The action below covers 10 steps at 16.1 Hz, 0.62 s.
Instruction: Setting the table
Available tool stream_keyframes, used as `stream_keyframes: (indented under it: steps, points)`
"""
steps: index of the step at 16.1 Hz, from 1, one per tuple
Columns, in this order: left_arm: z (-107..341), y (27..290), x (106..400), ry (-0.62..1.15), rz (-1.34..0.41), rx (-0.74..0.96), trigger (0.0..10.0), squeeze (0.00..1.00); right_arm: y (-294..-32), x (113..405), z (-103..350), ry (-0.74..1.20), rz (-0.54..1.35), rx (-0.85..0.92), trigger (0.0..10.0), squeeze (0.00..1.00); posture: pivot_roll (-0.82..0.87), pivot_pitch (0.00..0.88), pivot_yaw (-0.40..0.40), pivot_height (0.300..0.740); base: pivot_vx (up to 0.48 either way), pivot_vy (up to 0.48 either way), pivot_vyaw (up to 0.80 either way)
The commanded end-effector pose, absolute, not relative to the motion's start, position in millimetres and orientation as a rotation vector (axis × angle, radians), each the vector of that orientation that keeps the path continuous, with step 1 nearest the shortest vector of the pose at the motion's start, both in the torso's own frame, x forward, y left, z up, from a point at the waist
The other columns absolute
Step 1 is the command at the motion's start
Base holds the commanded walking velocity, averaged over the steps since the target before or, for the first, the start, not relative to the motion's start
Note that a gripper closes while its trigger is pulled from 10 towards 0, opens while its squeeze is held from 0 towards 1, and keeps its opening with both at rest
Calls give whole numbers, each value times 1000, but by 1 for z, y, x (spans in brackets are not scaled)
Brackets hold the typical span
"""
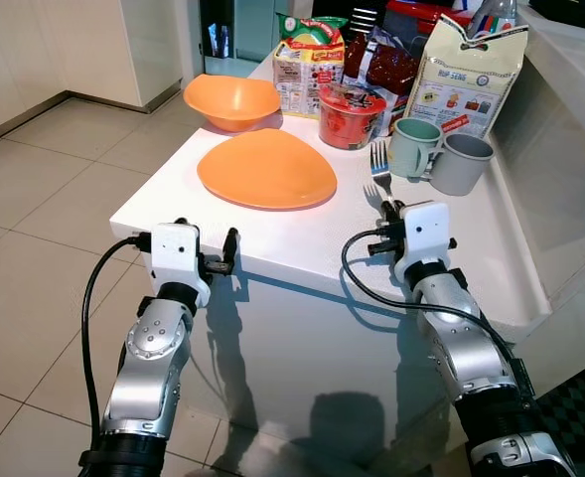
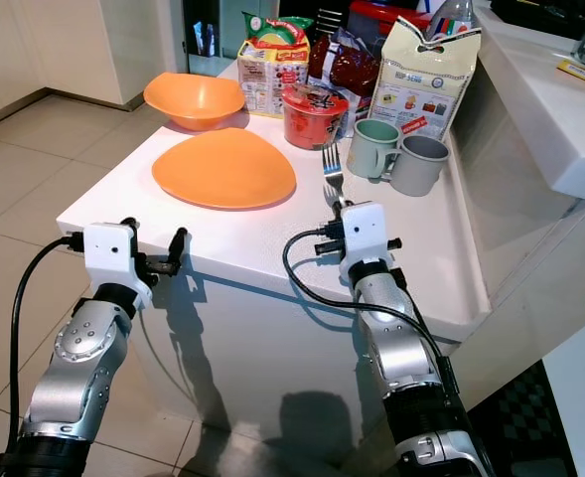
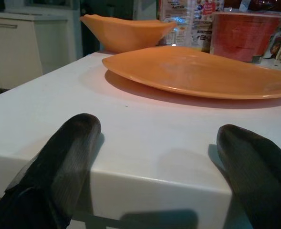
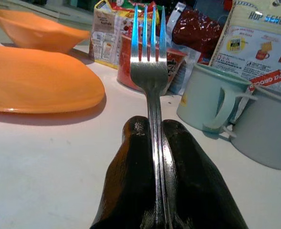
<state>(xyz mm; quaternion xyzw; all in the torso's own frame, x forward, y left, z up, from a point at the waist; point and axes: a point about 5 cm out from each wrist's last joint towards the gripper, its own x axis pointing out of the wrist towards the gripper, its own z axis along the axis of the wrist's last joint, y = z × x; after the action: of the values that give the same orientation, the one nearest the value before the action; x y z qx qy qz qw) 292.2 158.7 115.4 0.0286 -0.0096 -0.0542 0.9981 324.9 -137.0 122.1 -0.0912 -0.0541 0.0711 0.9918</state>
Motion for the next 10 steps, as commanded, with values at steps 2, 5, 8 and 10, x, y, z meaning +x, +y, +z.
stream_keyframes:
  steps: [2,5,8,10]
  points:
    - [109,150,291,6,-154,74,10000,0,-144,322,122,-140,114,-181,0,0,126,0,-72,740,0,0,0]
    - [104,150,290,43,-156,8,10000,0,-145,322,120,-128,94,-195,0,0,125,0,-73,740,0,0,0]
    - [106,150,293,30,-142,22,10000,0,-143,325,116,-104,97,-200,10000,0,123,0,-75,740,0,0,0]
    - [105,149,292,36,-149,32,10000,0,-140,324,114,-96,105,-202,10000,0,123,0,-74,740,0,0,0]
